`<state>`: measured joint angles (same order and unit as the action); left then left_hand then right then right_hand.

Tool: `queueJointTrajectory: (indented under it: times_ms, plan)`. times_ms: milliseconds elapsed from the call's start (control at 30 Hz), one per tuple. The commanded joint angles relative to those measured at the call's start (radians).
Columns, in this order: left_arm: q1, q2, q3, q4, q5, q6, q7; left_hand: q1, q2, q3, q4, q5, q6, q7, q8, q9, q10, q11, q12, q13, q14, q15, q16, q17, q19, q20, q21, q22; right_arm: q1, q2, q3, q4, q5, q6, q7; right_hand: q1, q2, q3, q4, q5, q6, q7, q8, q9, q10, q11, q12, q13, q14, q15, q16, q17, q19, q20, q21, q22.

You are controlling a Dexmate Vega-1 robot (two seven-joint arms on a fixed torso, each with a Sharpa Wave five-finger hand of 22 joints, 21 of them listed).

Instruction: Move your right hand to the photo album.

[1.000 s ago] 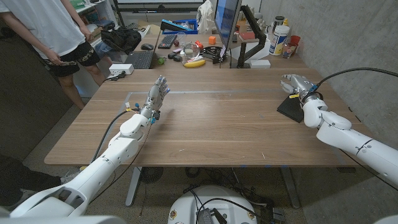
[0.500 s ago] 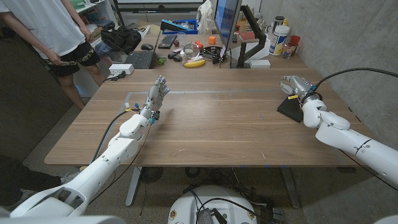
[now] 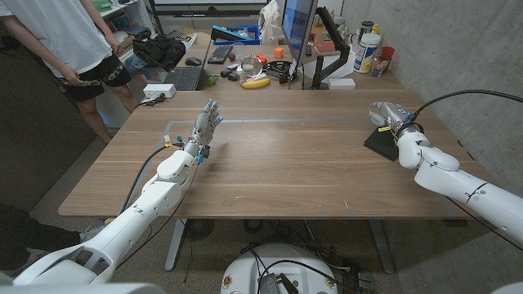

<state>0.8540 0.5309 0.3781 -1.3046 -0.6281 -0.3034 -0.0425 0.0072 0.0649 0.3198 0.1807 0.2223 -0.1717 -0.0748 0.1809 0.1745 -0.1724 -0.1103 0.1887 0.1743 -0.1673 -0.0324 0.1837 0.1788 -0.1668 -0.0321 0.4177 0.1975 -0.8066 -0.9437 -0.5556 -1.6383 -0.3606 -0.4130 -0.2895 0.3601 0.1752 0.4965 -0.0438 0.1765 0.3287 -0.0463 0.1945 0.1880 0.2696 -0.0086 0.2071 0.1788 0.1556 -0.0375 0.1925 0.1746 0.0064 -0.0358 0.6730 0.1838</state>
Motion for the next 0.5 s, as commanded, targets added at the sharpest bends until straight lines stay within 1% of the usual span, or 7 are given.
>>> queueJointTrajectory:
  times_ms: [33, 300, 367, 400, 500]
  plan:
    - [0.002, 0.001, 0.001, -0.003, 0.003, 0.006, 0.005, 0.006, 0.089, -0.004, 0.001, 0.006, -0.059, -0.001, 0.006, 0.004, -0.015, 0.000, 0.007, 0.004, -0.077, -0.054, 0.004, 0.004, -0.089, -0.080, -0.001, 0.004, 0.010, -0.001, -0.014, 0.009, -0.005, -0.008, 0.017, 0.011, 0.000, -0.006, 0.000, 0.008, 0.005, -0.003, -0.002, 0.004, 0.004, -0.001, 0.001, 0.004, 0.009, -0.012, 0.003, 0.003, 0.008, -0.052, -0.002, 0.002]
    - [0.000, 0.001, 0.001, 0.000, 0.001, 0.005, 0.002, 0.005, 0.090, -0.005, 0.002, 0.006, -0.058, -0.002, 0.006, 0.004, -0.015, -0.001, 0.007, 0.004, -0.077, -0.055, 0.004, 0.004, -0.088, -0.080, -0.001, 0.004, 0.017, -0.001, -0.025, 0.013, -0.012, -0.017, 0.031, 0.012, 0.000, -0.008, 0.001, 0.008, 0.004, -0.004, -0.002, 0.004, 0.003, -0.004, 0.001, 0.004, 0.011, -0.013, 0.004, 0.004, 0.008, -0.051, -0.002, 0.002]
    - [0.000, 0.001, 0.001, 0.002, 0.000, 0.005, 0.000, 0.005, 0.090, -0.005, 0.002, 0.007, -0.059, -0.002, 0.006, 0.004, -0.014, 0.001, 0.007, 0.004, -0.077, -0.055, 0.004, 0.004, -0.089, -0.080, -0.001, 0.004, 0.018, 0.000, -0.025, 0.014, -0.012, -0.018, 0.031, 0.012, 0.001, -0.009, 0.001, 0.008, 0.003, -0.004, -0.003, 0.004, 0.003, -0.002, 0.001, 0.004, 0.011, -0.015, 0.004, 0.004, 0.009, -0.051, -0.003, 0.002]
    - [-0.001, 0.001, 0.001, 0.003, 0.000, 0.005, -0.001, 0.005, 0.090, -0.005, 0.002, 0.007, -0.059, -0.002, 0.006, 0.004, -0.014, 0.001, 0.007, 0.004, -0.077, -0.055, 0.004, 0.004, -0.088, -0.080, -0.001, 0.004, 0.019, 0.001, -0.027, 0.014, -0.013, -0.021, 0.032, 0.013, 0.001, -0.010, 0.001, 0.008, 0.003, -0.004, -0.003, 0.004, 0.004, 0.003, 0.002, 0.004, 0.011, -0.014, 0.004, 0.004, 0.009, -0.051, -0.003, 0.002]
    - [-0.002, 0.001, 0.000, 0.006, -0.002, 0.005, -0.003, 0.005, 0.090, -0.006, 0.002, 0.007, -0.059, -0.002, 0.005, 0.004, -0.015, -0.001, 0.007, 0.004, -0.077, -0.055, 0.004, 0.004, -0.089, -0.080, -0.001, 0.004, 0.021, 0.002, -0.031, 0.013, -0.017, -0.026, 0.036, 0.013, 0.001, -0.010, 0.001, 0.009, 0.003, -0.004, -0.003, 0.004, 0.003, 0.000, 0.001, 0.004, 0.012, -0.013, 0.004, 0.004, 0.010, -0.051, -0.003, 0.002]
